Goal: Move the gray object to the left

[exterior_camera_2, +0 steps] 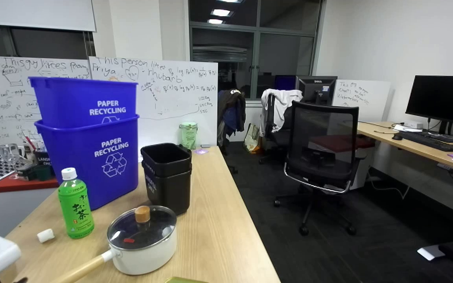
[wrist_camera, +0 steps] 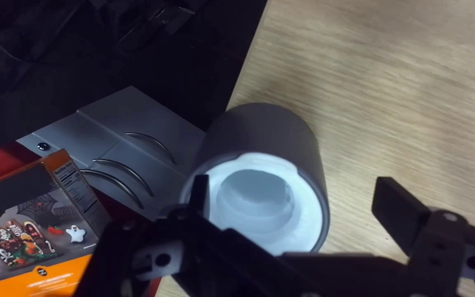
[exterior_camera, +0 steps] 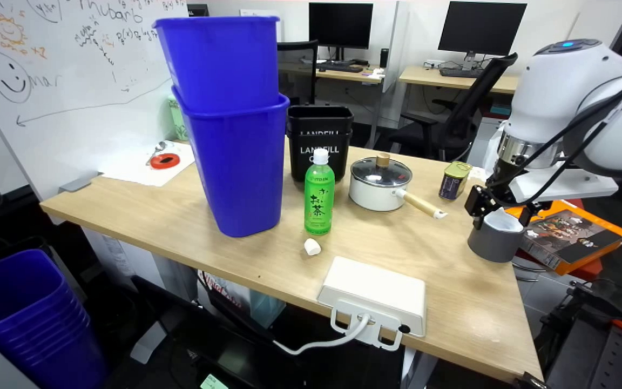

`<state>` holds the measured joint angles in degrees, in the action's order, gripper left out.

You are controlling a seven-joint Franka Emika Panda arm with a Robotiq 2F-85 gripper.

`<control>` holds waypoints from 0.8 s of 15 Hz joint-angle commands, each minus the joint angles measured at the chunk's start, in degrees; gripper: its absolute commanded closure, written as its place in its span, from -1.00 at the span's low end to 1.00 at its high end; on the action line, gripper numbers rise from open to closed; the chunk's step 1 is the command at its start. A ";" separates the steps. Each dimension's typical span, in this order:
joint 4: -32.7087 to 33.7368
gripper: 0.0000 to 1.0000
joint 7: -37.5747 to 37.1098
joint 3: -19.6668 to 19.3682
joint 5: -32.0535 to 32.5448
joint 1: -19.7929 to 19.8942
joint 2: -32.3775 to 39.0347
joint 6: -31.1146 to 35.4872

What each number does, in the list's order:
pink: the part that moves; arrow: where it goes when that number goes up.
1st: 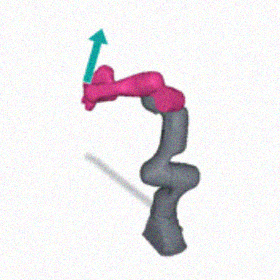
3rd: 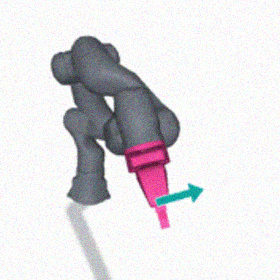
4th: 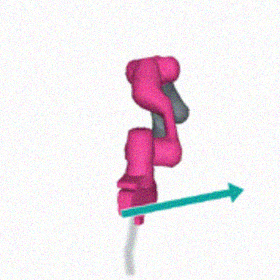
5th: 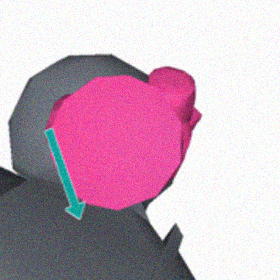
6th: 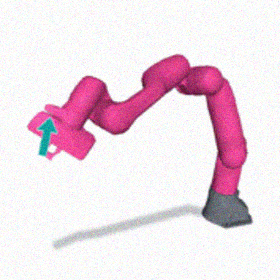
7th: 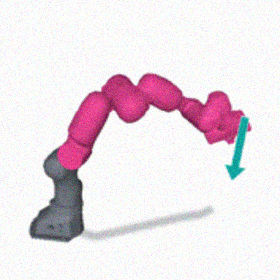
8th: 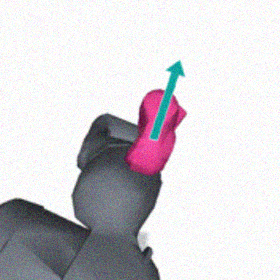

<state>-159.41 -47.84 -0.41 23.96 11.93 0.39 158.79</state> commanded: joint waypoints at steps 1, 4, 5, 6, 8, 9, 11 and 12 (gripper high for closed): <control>0.03 -1.00 -4.03 -4.13 7.16 -2.41 3.67 5.87; 0.33 -1.00 -6.72 -3.40 12.42 -0.94 4.68 8.56; 0.41 -1.00 -7.10 -3.39 13.21 -0.94 4.80 8.96; 0.37 -1.00 -7.11 -3.33 13.84 -0.95 4.79 9.20; 0.10 -1.00 -6.52 -3.01 13.66 -0.99 4.91 9.71; 0.10 -1.00 -6.39 -2.92 13.70 -1.03 5.11 9.83; 0.10 -1.00 -6.87 -3.05 14.45 -1.12 5.74 9.92; 0.10 -0.87 -7.36 -3.21 15.13 -1.12 6.04 10.10</control>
<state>-159.31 -54.03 -3.12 36.79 10.69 5.09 167.04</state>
